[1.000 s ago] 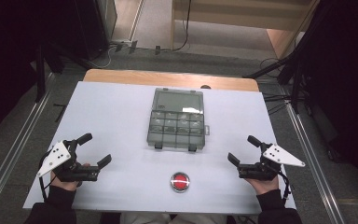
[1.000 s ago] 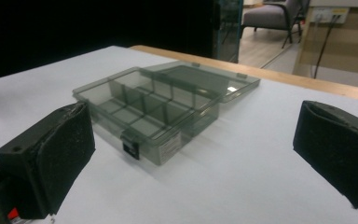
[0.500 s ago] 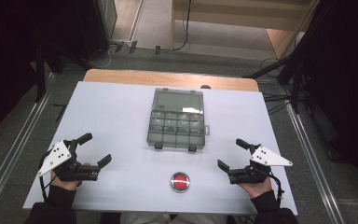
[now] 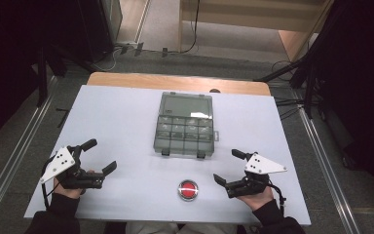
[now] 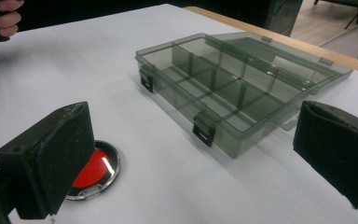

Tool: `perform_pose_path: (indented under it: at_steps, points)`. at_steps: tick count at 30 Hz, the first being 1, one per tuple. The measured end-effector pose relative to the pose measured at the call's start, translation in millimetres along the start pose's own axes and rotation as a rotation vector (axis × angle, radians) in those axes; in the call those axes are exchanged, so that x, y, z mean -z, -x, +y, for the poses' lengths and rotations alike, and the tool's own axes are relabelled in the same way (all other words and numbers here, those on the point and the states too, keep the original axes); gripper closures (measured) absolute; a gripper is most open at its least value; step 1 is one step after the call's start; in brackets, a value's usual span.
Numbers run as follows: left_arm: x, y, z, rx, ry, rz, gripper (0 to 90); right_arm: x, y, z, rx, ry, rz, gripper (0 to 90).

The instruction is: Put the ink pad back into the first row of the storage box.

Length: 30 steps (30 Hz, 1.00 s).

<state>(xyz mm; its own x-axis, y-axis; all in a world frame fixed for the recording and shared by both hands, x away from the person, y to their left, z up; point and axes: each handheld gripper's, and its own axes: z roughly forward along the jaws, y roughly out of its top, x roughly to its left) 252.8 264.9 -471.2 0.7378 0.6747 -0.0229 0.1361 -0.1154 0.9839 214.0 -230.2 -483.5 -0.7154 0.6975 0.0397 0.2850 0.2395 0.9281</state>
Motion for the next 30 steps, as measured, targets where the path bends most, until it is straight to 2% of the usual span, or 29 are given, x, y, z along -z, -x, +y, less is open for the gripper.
perform_pose_path:
  at_steps: [14,30]
  points:
    - [-0.6,0.0,-0.2,-0.004,-0.002,-0.002,0.0,-19.2,-12.4,3.7,0.035,-0.064,0.051,0.0]
    - [-0.8,-0.2,-0.3,-0.007,-0.007,-0.004,0.0,-32.4,-19.2,4.9,0.064,-0.147,0.077,0.0]
